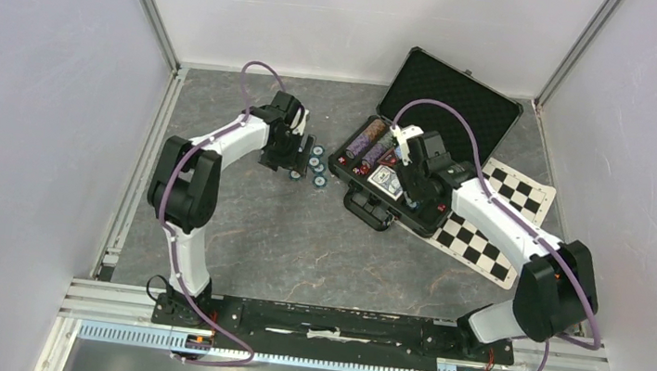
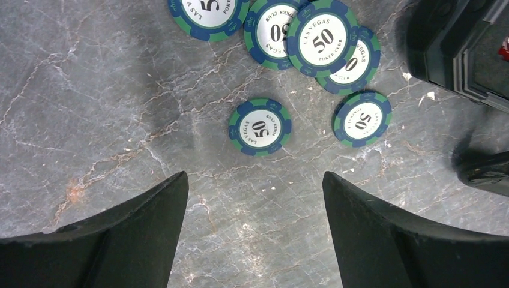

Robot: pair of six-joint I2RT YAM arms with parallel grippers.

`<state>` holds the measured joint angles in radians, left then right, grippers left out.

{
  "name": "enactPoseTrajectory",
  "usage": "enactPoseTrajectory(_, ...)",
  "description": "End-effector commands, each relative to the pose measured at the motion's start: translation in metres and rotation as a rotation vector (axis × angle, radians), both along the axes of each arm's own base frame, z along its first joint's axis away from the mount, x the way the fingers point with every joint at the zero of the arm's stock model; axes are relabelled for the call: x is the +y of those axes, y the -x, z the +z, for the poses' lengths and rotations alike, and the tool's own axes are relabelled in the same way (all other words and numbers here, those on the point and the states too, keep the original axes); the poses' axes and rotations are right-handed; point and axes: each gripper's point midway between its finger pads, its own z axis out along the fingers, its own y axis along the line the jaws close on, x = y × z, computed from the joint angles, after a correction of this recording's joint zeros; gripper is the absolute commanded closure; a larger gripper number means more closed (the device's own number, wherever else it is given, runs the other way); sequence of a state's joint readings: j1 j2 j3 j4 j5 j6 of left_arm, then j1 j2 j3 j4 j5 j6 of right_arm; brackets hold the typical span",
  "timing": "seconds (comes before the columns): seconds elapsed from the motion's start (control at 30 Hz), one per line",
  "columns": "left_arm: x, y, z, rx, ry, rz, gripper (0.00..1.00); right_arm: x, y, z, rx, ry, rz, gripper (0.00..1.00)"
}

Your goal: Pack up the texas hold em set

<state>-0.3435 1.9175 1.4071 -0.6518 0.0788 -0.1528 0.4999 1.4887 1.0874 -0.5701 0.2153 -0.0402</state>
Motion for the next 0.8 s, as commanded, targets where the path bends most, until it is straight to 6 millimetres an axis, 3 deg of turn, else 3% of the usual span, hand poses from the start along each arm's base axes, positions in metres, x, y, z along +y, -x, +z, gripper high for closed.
enactPoseTrajectory(0.0, 0.003, -0.012, 0.001, -0.017, -0.039, -0.051, 0.13, 0.016, -0.003, 0.038, -0.070, -0.142, -0.026, 0.51)
enactPoseTrajectory(0.2, 0.001, -0.016, -0.012, -0.029, -0.053, -0.049, 0.22, 0.024, -0.001, 0.049, -0.084, -0.209, -0.027, 0.51)
enactPoseTrajectory(0.47, 0.005, -0.025, -0.020, -0.095, -0.182, -0.052, 0.23, 0.028, 0.000, 0.056, -0.092, -0.241, -0.028, 0.51)
enactPoseTrajectory(0.77, -0.005, -0.026, -0.030, -0.093, -0.179, -0.070, 0.27, 0.028, 0.002, 0.057, -0.091, -0.256, -0.035, 0.52)
